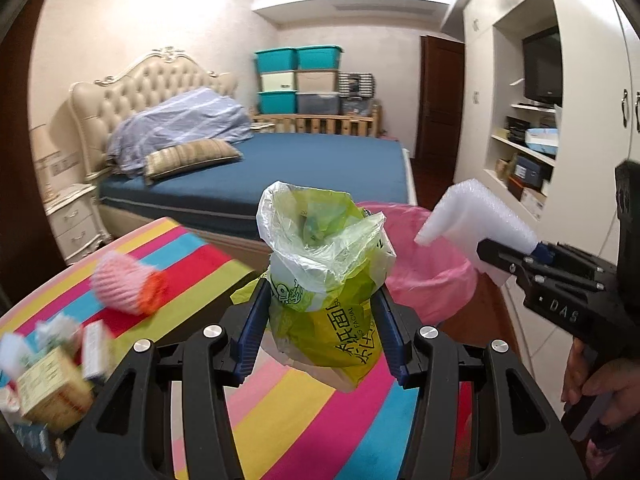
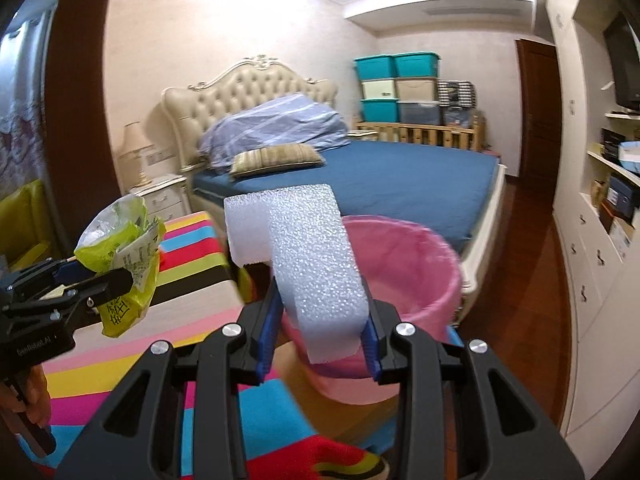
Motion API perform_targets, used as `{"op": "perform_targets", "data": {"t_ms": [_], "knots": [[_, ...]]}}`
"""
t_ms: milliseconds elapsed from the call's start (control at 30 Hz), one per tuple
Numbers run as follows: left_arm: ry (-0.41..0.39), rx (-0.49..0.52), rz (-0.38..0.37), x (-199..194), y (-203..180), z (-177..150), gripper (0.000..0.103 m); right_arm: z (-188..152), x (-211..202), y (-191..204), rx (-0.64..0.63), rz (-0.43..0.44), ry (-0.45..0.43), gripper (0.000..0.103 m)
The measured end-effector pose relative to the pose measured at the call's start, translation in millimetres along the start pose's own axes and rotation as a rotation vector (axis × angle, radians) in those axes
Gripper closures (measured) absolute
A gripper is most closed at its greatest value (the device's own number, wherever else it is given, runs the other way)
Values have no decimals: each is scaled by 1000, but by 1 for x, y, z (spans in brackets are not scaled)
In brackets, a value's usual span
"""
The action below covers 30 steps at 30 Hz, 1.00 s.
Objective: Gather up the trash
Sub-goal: 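Carry the green bag and foam block over the wastebasket and release both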
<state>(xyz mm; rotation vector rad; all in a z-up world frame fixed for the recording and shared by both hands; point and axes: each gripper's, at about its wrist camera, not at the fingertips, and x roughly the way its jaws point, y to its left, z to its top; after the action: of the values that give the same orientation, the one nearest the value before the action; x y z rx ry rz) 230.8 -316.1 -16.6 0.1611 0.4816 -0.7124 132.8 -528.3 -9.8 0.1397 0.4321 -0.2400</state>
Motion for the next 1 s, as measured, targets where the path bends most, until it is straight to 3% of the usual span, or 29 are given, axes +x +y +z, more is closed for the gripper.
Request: {"op": "perform_targets", "data": {"t_ms": [200,400,733,767,800,833,867,1000], "knots": [[20,29,-88,49,-32,35,54,11,19,-47,42,-49,14,68],[47,-9,-116,96,-42,60,54,19,49,-83,85,-68,45,68],[82,-45,-149,152,-53,78,52,25,83,-99,74,-63,55,66],[91,-47,-159,157,-55,79,45,25,88,-98,66,-48,56,66],[96,-49,-157,160,-55,78,36,25,94,-96,53,-23,62,52],[91,-54,-139,163,-54,78,13,24,97,-95,43,-13,65,38],[71,-65,-113,162,-50,79,6,22,99,-94,35,-12,60,36],[69,-111,-90,154,-33,76,6,16,88,-101,73,-15,38,36]]}}
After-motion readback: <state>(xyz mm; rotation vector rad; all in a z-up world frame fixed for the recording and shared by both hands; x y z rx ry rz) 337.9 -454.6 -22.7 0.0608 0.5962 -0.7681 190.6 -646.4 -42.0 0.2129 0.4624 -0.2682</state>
